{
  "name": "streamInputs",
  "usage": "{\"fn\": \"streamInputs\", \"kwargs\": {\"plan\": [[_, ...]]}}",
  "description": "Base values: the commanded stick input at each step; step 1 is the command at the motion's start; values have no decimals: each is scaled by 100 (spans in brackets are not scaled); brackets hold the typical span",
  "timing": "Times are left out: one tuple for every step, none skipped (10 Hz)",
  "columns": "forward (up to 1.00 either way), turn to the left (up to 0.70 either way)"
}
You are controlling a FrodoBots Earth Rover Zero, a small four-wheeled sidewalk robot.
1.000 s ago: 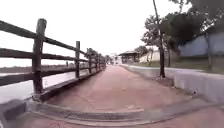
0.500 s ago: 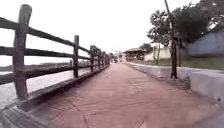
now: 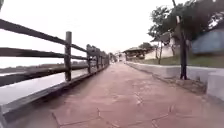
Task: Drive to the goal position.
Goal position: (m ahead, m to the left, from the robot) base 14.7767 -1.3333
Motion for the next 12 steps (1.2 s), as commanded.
{"fn": "streamInputs", "kwargs": {"plan": [[100, 0], [100, 0], [100, 0], [100, 0], [100, 0], [100, 0], [100, 0], [100, 0], [100, 0], [100, 0], [100, 0], [100, 0]]}}
